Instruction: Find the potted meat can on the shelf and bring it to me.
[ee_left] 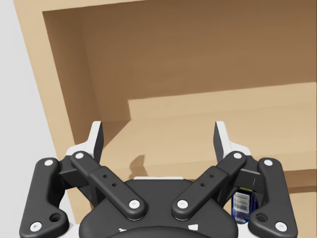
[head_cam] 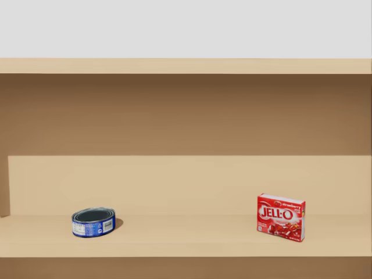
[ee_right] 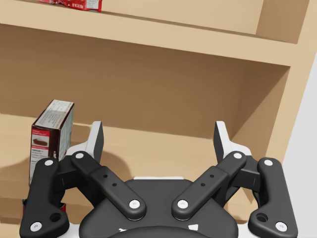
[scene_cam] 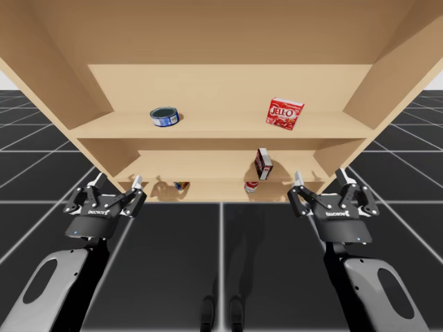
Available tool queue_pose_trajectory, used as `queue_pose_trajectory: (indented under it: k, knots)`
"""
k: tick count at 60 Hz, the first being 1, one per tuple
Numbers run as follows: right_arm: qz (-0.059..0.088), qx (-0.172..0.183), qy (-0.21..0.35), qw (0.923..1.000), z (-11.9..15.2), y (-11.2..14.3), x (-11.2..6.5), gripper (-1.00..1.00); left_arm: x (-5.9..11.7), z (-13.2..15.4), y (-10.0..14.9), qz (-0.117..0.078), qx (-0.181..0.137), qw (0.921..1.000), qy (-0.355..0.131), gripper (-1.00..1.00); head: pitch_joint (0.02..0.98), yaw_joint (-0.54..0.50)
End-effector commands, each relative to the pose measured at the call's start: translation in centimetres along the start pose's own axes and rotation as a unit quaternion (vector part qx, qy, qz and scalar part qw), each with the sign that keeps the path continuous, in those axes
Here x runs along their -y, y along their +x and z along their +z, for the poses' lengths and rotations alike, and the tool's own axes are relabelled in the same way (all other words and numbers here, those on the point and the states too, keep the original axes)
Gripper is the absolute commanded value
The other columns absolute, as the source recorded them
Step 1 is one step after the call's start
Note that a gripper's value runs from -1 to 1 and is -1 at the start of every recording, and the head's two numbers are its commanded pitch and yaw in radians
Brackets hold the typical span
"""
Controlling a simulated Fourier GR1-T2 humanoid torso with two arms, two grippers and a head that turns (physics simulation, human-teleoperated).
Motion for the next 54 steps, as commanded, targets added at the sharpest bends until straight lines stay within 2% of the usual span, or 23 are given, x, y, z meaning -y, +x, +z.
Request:
queue_pose_trajectory:
  k: [1, 2, 4, 12, 18, 20, 25, 37, 45, 47, 48, 54]
  knots:
    - [0.008, 0.011, -0.056, 0.9983, 0.29, 0.07, 0.03, -1.0, 0.04, -0.02, -0.04, 0.0, -0.003, 1.0, -0.002, -1.0, 0.068, -0.01]
    - [-0.002, 0.01, -0.036, 0.9993, 0.07, -0.06, 0.08, -1.0, 0.06, -0.02, -0.04, -0.001, -0.004, 1.0, -0.002, -1.0, 0.067, -0.01]
    - [0.006, 0.009, -0.028, 0.9996, 0.1, 0.05, 0.15, -1.0, 0.07, -0.02, -0.05, -0.001, -0.004, 1.0, -0.001, -1.0, 0.07, -0.01]
    - [-0.01, -0.015, -0.011, 0.9998, -0.04, 0.07, 0.38, -1.0, 0.03, -0.02, 0.0, 0.002, -0.006, 1.0, -0.001, -1.0, 0.119, -0.01]
    - [-0.001, -0.013, -0.012, 0.9998, -0.04, 0.06, 0.3, -1.0, 0.12, -0.03, -0.03, -0.002, -0.01, 0.9999, -0.002, -1.0, 0.192, 0.0]
    - [0.016, -0.009, -0.017, 0.9997, -0.05, -0.04, 0.31, -1.0, 0.15, -0.03, -0.04, -0.004, -0.012, 0.9999, -0.003, -1.0, 0.233, 0.0]
    - [0.03, -0.006, -0.018, 0.9994, -0.03, -0.11, 0.28, -1.0, 0.18, -0.04, -0.07, -0.006, -0.015, 0.9999, -0.004, -1.0, 0.294, 0.0]
    - [0.028, -0.013, -0.015, 0.9994, -0.04, -0.25, 0.13, -1.0, 0.12, -0.14, -0.14, -0.011, -0.019, 0.9997, -0.006, -1.0, 0.454, 0.02]
    - [0.029, -0.016, -0.004, 0.9994, 0.13, -0.23, -0.02, -1.0, 0.16, -0.15, -0.26, -0.014, -0.023, 0.9996, -0.007, -1.0, 0.612, 0.1]
    - [0.026, -0.012, 0.003, 0.9996, 0.22, -0.26, -0.02, -1.0, 0.15, -0.15, -0.28, -0.014, -0.023, 0.9996, -0.007, -1.0, 0.631, 0.11]
    - [0.029, -0.013, 0.0, 0.9995, 0.19, -0.26, -0.07, -1.0, 0.15, -0.16, -0.29, -0.014, -0.023, 0.9996, -0.007, -1.0, 0.64, 0.12]
    - [0.026, -0.02, 0.003, 0.9995, 0.19, -0.28, -0.14, -1.0, 0.08, -0.2, -0.28, -0.014, -0.023, 0.9996, -0.007, -1.0, 0.701, 0.19]
